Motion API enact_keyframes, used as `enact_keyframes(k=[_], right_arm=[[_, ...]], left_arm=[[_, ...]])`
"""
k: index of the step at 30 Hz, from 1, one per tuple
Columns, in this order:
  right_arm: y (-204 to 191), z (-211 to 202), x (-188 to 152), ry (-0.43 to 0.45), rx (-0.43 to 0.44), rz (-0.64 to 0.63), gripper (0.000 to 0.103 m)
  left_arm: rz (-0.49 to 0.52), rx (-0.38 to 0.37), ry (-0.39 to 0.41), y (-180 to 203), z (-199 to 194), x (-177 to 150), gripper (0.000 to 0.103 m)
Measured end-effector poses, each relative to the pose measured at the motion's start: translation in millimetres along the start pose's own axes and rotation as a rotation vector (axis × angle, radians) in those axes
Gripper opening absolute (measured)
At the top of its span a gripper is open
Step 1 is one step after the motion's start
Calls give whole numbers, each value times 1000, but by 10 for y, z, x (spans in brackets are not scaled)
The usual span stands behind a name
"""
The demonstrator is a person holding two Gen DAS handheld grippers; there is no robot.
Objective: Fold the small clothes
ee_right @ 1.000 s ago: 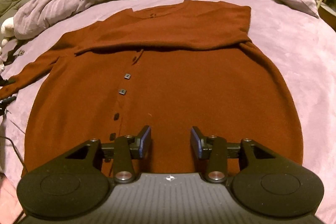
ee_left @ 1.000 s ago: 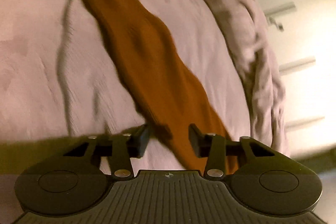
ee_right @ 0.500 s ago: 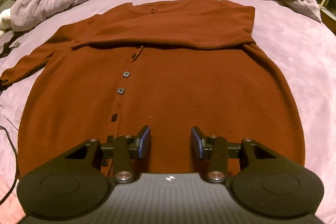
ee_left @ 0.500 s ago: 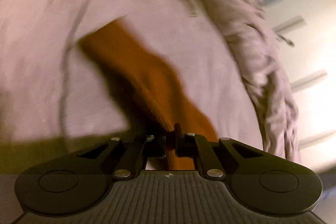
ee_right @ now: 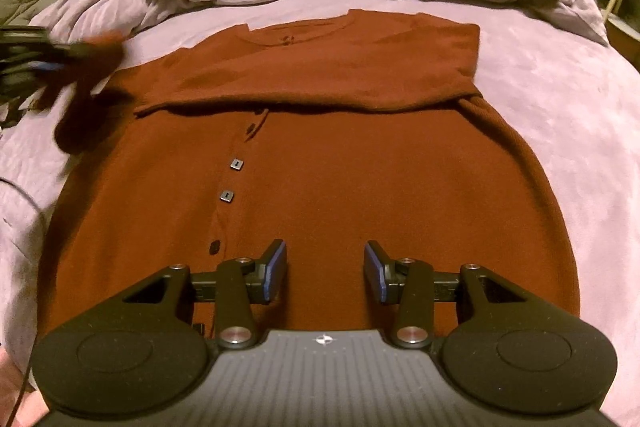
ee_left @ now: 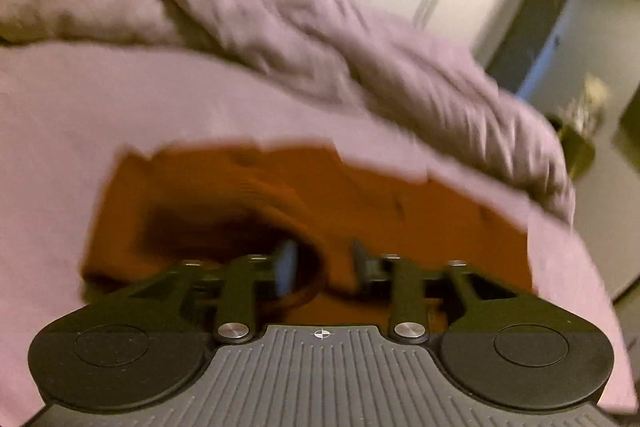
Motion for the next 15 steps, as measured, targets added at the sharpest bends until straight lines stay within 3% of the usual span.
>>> enact_keyframes(k=[4, 8, 11, 15], right_arm=[[-37, -8, 220, 42, 19, -19, 42], [-138, 104, 506, 55, 119, 26, 42], [-390, 260, 749, 62, 199, 25, 42], [-977, 410, 988, 114, 219, -106, 42]], left_arm=[[-48, 33, -49, -13, 89, -352, 43], [-82, 119, -77, -243, -75, -566, 43], [-75, 200, -59, -462, -210, -564, 47], [-161, 207, -4, -685, -393, -561, 48]])
Point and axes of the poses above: each gripper's, at about its wrist camera, not at the fingertips, and z roughly the way its jaws point, y to its right, x to its top, the point moved 2 cm from there along z, roughly the way its jaws point, and after that the axes turned 8 degrees about -x, right-handed, at the moved point
